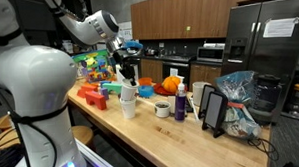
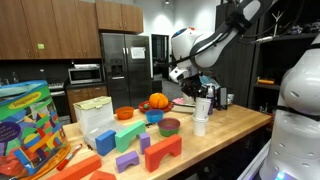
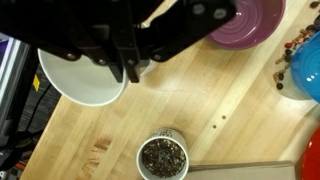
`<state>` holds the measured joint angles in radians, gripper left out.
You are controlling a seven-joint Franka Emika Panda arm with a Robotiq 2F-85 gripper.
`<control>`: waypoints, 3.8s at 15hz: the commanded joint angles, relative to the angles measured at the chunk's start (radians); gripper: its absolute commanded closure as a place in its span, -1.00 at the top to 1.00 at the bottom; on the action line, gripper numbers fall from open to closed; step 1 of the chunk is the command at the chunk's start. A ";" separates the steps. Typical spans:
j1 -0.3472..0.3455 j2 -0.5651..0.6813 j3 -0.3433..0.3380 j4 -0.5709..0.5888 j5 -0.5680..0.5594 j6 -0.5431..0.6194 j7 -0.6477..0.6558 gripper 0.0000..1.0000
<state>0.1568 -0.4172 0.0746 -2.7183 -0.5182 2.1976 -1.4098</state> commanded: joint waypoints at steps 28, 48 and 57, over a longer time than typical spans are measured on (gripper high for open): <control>-0.010 0.058 0.007 0.069 -0.013 0.064 0.059 1.00; -0.003 0.263 -0.140 0.100 0.420 0.607 -0.111 1.00; -0.010 0.265 -0.109 0.128 0.581 0.562 -0.139 1.00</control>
<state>0.1537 -0.1522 -0.0422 -2.5906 0.0643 2.7601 -1.5507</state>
